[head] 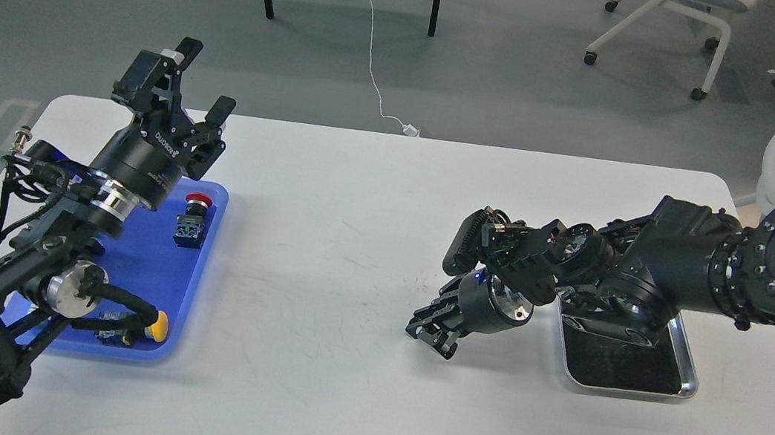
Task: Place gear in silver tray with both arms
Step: 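Lower the right gripper onto the second gear and close it, then carry the gear into the silver tray and release it with the right gripper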
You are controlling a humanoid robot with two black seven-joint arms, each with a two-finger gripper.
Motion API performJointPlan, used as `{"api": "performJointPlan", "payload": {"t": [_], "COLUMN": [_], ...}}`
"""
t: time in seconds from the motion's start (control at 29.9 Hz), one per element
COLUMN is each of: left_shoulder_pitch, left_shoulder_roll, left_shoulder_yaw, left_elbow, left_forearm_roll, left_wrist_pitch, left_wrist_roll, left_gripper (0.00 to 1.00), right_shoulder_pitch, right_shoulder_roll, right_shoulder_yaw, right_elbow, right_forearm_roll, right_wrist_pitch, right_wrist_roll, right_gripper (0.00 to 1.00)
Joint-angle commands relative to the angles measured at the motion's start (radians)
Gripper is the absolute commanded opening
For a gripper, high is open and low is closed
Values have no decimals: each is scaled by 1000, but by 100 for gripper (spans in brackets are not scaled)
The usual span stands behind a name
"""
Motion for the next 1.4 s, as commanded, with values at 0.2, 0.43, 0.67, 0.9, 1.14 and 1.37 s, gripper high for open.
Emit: {"api": "performJointPlan", "payload": {"t": [0.2, 0.43, 0.67, 0.9, 1.14, 1.37], "left_shoulder_pitch": [0, -3, -3, -3, -2, -2], "left_shoulder_roll": [-8, -37, -61, -69, -69, -60], "left_shoulder_yaw": [6, 12, 16, 17, 17, 17], "left_elbow": [0, 0, 0, 0, 0, 0], "left_forearm_roll": [0, 2, 34, 46, 48, 46], "left_wrist_pitch": [0, 0, 0, 0, 0, -1], "left_wrist_roll": [0, 0, 0, 0, 0, 0], "left_gripper": [98, 98, 98, 98, 98, 98], "right_shoulder_pitch": [96, 178, 97, -22, -68, -86], "right_shoulder_roll": [-121, -397, -620, -672, -666, -654], "right_shoulder_yaw": [8, 9, -2, 8, 9, 9], "right_elbow": [50, 169, 168, 150, 116, 105], "right_forearm_roll": [2, -10, -88, -90, -90, -88], "right_wrist_pitch": [0, 2, 3, 3, 2, 2], "right_wrist_roll": [0, 0, 0, 0, 0, 0], "right_gripper": [18, 18, 19, 19, 20, 28]}}
